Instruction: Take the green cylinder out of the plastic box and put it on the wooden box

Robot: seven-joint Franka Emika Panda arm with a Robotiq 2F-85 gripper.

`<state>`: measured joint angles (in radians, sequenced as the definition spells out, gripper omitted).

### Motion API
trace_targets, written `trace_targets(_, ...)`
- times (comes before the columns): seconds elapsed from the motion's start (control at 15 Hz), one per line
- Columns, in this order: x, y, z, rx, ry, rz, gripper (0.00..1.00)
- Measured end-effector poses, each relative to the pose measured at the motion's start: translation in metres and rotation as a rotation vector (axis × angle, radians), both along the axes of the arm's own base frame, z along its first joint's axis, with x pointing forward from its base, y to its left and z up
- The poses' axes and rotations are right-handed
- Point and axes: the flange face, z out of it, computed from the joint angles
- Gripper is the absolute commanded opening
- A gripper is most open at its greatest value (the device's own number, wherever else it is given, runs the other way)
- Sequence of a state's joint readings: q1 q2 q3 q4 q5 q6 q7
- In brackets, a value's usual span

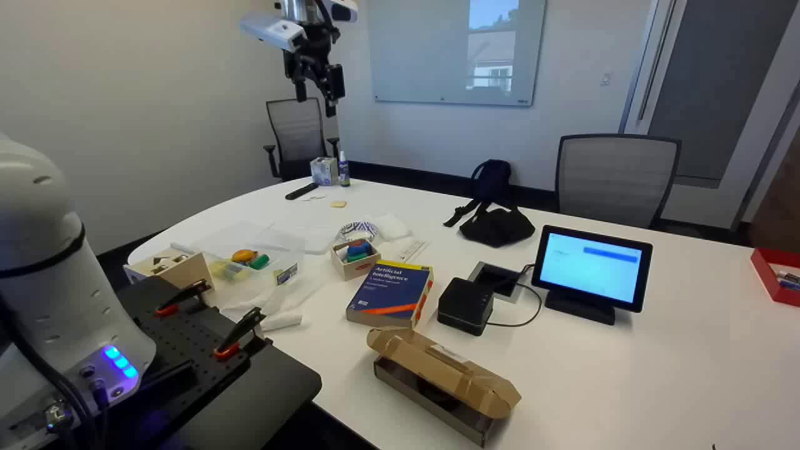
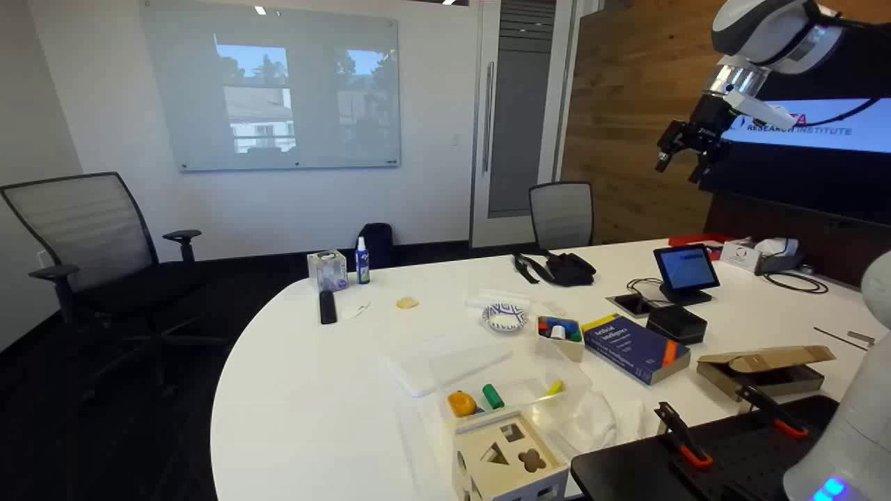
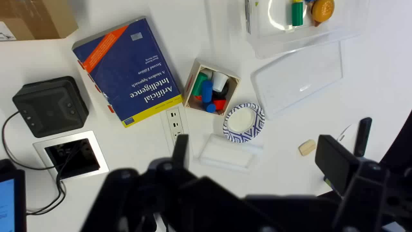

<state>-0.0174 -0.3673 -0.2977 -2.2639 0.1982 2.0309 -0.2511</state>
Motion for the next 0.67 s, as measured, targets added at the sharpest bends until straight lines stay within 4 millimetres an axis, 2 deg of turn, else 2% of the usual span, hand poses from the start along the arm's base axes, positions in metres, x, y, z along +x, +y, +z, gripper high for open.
trace_targets(0.27, 0.000, 0.002, -0.001, -0.001, 0.002, 0.002, 1.00)
trace_targets(0.33, 0.002, 0.010, -0.005, 0.008, 0.008, 0.012, 1.00)
trace_targets(0.47, 0.008, 0.044, -0.024, 0.011, 0.011, 0.047, 1.00)
trace_targets(0.67, 0.014, 0.119, -0.070, 0.001, 0.013, 0.120, 1.00)
